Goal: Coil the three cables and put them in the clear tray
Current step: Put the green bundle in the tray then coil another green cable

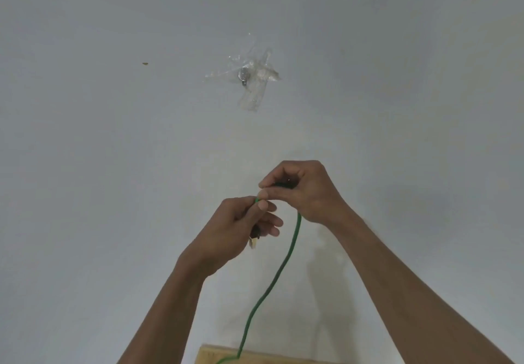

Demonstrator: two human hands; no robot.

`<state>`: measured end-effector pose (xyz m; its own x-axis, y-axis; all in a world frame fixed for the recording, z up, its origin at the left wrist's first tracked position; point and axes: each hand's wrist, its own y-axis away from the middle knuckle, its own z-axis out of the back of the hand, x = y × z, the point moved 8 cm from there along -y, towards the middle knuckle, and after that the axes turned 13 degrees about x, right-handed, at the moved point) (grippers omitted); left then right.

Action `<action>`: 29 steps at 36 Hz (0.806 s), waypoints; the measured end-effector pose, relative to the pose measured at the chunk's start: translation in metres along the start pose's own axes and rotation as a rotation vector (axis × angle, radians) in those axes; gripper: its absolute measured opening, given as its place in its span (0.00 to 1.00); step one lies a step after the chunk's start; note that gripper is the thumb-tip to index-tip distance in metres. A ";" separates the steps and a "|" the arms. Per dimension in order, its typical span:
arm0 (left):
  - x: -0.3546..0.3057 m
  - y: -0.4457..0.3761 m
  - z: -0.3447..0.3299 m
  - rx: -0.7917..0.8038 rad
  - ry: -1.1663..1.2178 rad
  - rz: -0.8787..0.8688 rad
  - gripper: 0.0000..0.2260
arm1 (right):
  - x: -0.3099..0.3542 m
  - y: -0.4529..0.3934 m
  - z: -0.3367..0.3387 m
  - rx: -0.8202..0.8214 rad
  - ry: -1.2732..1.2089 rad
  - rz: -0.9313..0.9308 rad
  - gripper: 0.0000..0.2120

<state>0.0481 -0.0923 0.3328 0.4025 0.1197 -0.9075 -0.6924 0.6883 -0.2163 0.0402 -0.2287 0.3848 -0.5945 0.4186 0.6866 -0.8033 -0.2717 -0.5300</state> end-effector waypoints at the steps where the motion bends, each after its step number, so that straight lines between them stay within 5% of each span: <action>1: 0.001 0.001 -0.002 0.027 0.111 0.000 0.14 | -0.001 0.000 0.001 -0.012 -0.044 -0.004 0.08; 4: -0.001 0.003 -0.007 0.083 0.487 -0.031 0.13 | -0.015 0.003 0.001 -0.088 -0.223 -0.051 0.10; 7: -0.007 0.001 -0.015 0.103 0.809 -0.088 0.12 | -0.031 0.010 -0.016 -0.081 -0.397 -0.122 0.02; 11: -0.010 -0.003 -0.020 0.040 0.990 -0.132 0.15 | -0.048 0.025 -0.050 -0.039 -0.597 -0.222 0.16; 21: -0.011 -0.013 -0.002 -0.045 0.959 -0.197 0.15 | -0.067 0.043 -0.075 0.075 -0.378 -0.332 0.05; 29: 0.007 -0.015 0.024 -0.207 0.760 -0.178 0.20 | -0.065 0.042 -0.073 0.212 -0.180 -0.343 0.19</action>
<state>0.0752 -0.0849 0.3384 0.0516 -0.5494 -0.8340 -0.7834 0.4957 -0.3750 0.0476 -0.2044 0.2818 -0.2733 0.3628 0.8909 -0.9336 -0.3230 -0.1548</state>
